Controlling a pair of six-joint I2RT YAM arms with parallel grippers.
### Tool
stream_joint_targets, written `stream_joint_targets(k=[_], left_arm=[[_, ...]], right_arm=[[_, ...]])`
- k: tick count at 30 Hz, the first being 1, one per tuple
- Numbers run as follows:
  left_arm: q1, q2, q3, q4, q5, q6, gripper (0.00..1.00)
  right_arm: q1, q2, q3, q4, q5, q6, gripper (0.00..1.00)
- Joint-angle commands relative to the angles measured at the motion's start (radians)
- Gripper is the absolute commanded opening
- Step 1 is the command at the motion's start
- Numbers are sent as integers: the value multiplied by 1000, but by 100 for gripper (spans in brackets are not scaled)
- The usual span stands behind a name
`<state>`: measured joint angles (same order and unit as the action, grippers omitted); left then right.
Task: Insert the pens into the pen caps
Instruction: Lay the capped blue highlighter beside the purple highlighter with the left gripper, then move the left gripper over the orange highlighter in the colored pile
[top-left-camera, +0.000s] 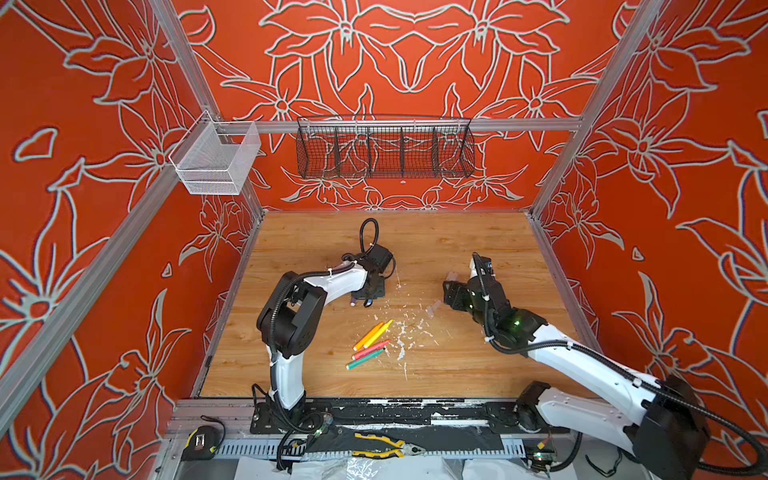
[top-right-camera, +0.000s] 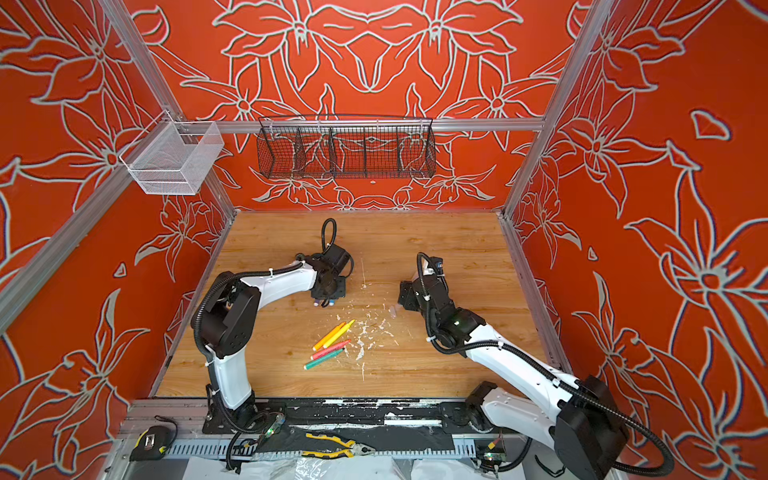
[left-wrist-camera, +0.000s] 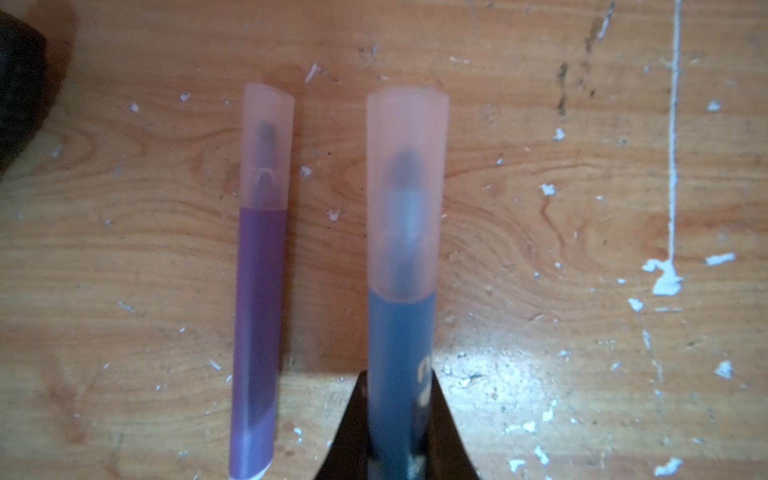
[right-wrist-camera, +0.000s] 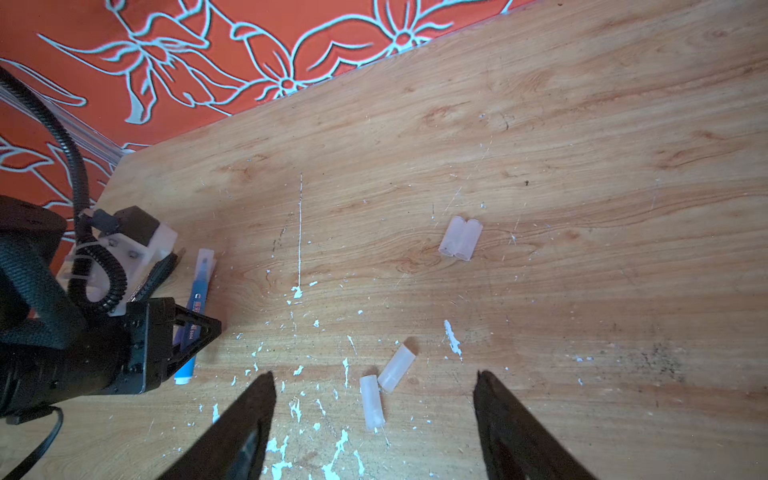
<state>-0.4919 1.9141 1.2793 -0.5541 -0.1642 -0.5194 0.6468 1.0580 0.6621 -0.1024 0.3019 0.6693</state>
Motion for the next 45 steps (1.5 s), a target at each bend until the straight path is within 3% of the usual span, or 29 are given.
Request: stream_joint_targets(k=[1, 14, 23, 29, 37, 45], left_arm=[[15, 15, 21, -48, 22, -27, 15], [15, -52, 14, -41, 60, 12, 35], [-7, -208, -26, -114, 62, 41, 37], [-153, -343, -137, -171, 55, 17, 39], [-353, -374, -236, -260, -22, -65, 39], [-379, -454, -344, -230, -70, -150, 39]], right_arm=[[-6, -14, 19, -26, 4, -2, 77], [-7, -67, 10, -37, 21, -15, 77], [-9, -93, 7, -46, 27, -19, 77], [-10, -128, 8, -64, 17, -16, 77], [-12, -176, -1, -73, 5, -10, 76], [-12, -178, -6, -68, 2, -8, 76]])
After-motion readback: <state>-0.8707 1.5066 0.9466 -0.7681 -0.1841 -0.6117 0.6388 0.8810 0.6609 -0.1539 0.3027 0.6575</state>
